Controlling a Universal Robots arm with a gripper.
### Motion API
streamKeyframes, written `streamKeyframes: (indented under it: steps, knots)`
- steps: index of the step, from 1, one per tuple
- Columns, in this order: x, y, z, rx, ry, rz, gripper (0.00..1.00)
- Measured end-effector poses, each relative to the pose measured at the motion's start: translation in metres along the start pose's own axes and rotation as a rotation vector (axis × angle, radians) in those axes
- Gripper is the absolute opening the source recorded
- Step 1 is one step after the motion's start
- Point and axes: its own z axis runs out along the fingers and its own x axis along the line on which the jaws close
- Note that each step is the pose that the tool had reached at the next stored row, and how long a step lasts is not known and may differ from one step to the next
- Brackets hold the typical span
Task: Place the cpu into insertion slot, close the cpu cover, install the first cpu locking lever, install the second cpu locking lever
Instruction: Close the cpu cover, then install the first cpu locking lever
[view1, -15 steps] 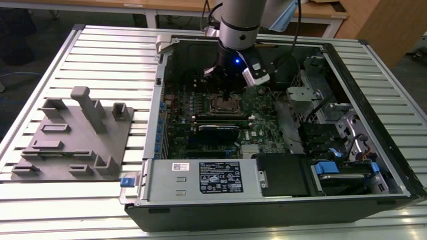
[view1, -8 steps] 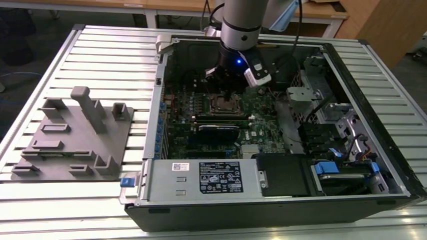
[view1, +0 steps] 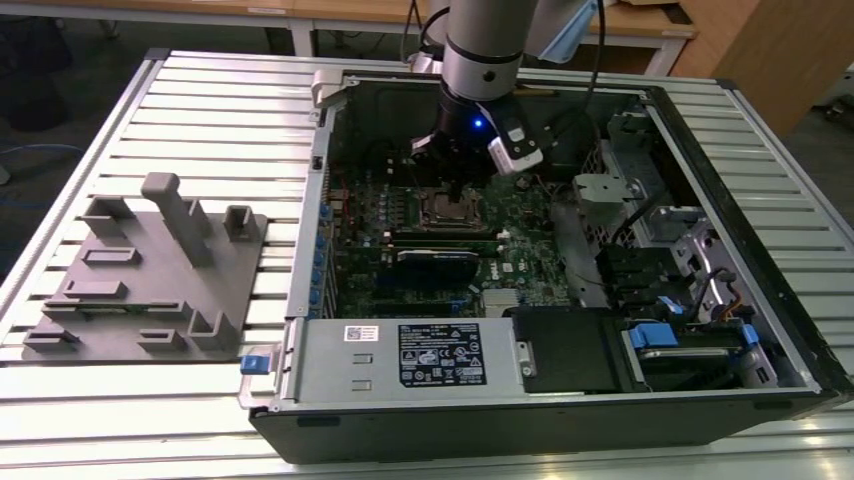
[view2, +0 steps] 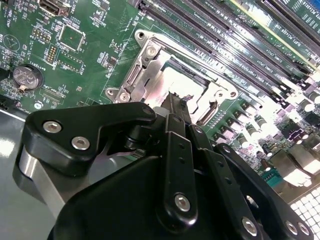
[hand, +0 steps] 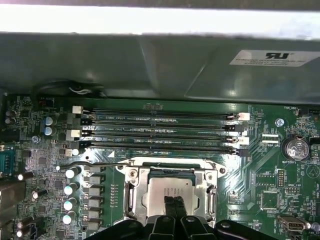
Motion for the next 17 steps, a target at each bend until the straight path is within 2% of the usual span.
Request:
streamKeyframes:
  steps: [17]
  knots:
    - [0.0, 0.0, -0.0015, 0.0003, 0.0, 0.005, 0.1]
